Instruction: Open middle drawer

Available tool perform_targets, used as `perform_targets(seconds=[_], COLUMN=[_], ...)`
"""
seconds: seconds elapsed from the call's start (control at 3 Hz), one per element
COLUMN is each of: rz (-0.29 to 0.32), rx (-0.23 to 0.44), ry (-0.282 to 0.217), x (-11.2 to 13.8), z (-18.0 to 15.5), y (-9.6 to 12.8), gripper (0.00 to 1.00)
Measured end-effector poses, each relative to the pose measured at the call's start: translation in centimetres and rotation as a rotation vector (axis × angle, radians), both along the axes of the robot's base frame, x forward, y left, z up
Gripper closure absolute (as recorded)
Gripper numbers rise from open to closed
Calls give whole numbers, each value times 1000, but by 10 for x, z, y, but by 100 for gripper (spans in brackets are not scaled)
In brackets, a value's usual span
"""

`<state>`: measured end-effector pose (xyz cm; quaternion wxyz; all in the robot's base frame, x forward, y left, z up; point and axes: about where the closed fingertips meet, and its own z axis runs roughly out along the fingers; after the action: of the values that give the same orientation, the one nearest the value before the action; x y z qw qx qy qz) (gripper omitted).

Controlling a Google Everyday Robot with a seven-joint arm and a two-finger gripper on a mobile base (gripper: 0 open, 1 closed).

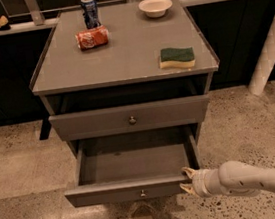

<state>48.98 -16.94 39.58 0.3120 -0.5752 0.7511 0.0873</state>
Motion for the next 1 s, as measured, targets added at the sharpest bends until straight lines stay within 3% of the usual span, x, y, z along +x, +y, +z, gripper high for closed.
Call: perform_targets(seconds=[1.0], rz=[-4], rx=[3], ry=[1], x=[-1], z=[2], y=[-1], gripper=[100])
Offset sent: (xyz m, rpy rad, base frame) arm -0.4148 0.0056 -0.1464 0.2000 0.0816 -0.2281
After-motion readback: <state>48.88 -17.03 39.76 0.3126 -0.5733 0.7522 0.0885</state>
